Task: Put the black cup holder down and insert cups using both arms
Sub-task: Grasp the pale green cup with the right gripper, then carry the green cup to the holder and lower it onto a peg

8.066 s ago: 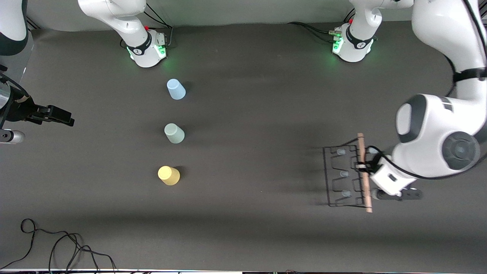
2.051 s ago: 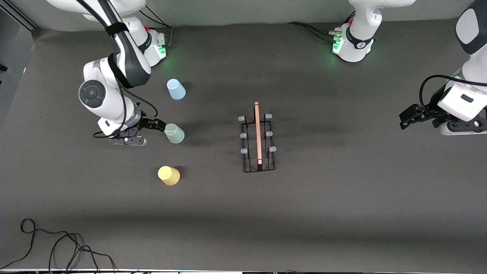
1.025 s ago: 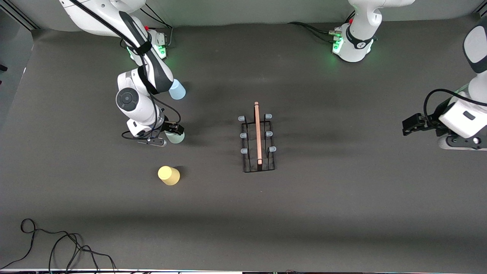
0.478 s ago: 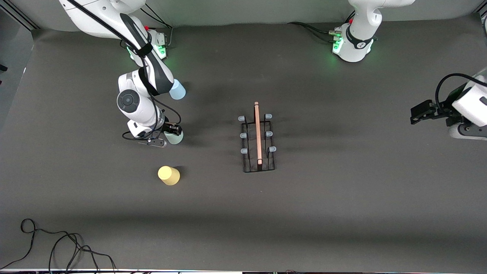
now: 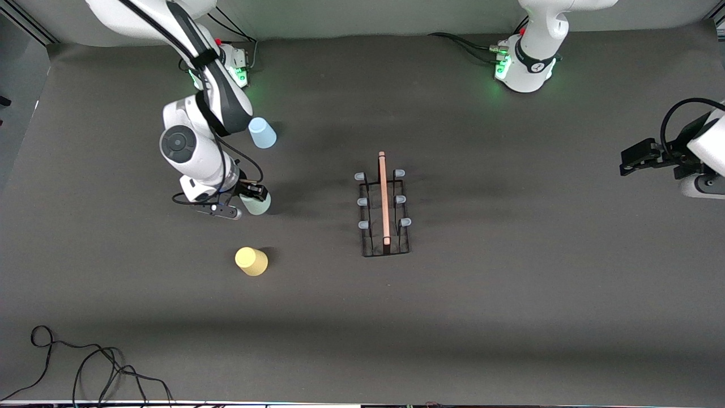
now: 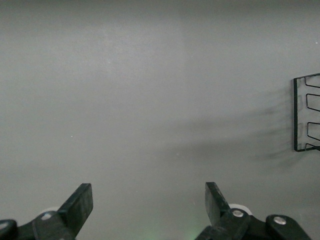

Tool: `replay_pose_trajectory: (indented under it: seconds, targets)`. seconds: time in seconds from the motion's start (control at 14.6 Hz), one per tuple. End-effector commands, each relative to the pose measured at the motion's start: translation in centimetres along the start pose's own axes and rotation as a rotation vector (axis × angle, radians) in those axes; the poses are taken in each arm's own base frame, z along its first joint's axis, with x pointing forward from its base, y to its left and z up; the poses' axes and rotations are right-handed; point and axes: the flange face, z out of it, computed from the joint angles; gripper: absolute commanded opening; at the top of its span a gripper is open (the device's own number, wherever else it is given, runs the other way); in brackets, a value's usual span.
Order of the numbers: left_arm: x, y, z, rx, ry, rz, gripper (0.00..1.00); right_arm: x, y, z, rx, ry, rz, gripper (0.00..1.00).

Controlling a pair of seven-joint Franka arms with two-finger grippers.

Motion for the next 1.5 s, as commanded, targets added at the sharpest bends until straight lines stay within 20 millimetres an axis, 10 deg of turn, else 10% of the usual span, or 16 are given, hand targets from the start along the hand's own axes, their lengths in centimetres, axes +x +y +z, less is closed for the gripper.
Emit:
replay_pose_trajectory:
  seconds: [0.0,0.27,0.68,1.44]
  targets:
    - [-0.3,-0.2,-1.0,0.010,-0.003,0.021,1.00,-0.1,-2.9,-5.9,0.000,-0.033,0.043,0.00]
    - [-0.7,-0.3,-1.3,0.005,-0.007,0.017,1.00,-1.6,-7.5,-10.9,0.108,-0.070,0.114,0.00]
    - [-0.7,-0.3,-1.2,0.012,-0.009,0.018,1.00,-5.3,-15.4,-13.0,0.162,-0.071,0.219,0.00]
    - [-0.7,-0.4,-1.2,0.003,0.002,0.014,1.00,-11.1,-25.4,-5.7,0.203,-0.019,0.312,0.00]
